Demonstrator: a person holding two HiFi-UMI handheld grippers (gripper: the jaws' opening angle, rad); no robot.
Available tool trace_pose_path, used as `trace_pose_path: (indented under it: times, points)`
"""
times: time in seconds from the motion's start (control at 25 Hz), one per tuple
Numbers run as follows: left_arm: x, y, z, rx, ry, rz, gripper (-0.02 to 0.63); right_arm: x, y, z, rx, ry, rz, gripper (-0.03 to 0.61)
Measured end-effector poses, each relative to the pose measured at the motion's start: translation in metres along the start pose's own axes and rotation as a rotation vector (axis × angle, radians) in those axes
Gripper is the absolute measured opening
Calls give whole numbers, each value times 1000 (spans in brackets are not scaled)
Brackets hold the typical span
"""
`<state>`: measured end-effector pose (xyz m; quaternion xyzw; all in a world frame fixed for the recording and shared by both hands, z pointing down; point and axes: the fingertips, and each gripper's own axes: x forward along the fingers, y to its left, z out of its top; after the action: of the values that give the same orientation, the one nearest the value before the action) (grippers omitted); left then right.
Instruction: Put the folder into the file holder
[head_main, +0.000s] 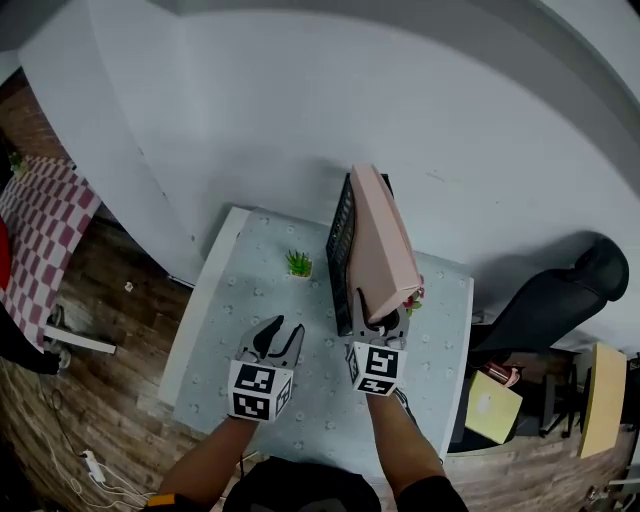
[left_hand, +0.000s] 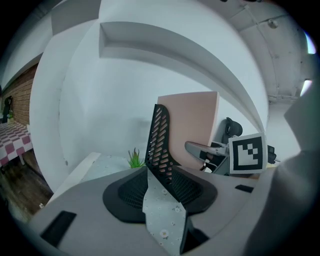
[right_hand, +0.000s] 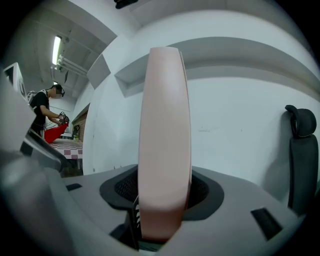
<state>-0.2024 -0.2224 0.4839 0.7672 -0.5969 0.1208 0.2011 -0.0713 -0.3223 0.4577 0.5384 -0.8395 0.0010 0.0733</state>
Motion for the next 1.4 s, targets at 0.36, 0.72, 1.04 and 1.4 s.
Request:
trace_pose_path:
  times: [0.36,0.72,1.04,1.4]
  points:
    - [-24,-20,22,17,-57,-18,155,-35,-3,5,-30,128,31,221]
    - [-62,-52,36,22,-125,4,134,-110,-11,45,3,102,70,219]
    - [-103,-89,38,47,-146,45,66,-180,-14,60,13,98,117,87]
    - [-130,-128,24,55,-145,57,21,-229,-24,62,69,82,165,17]
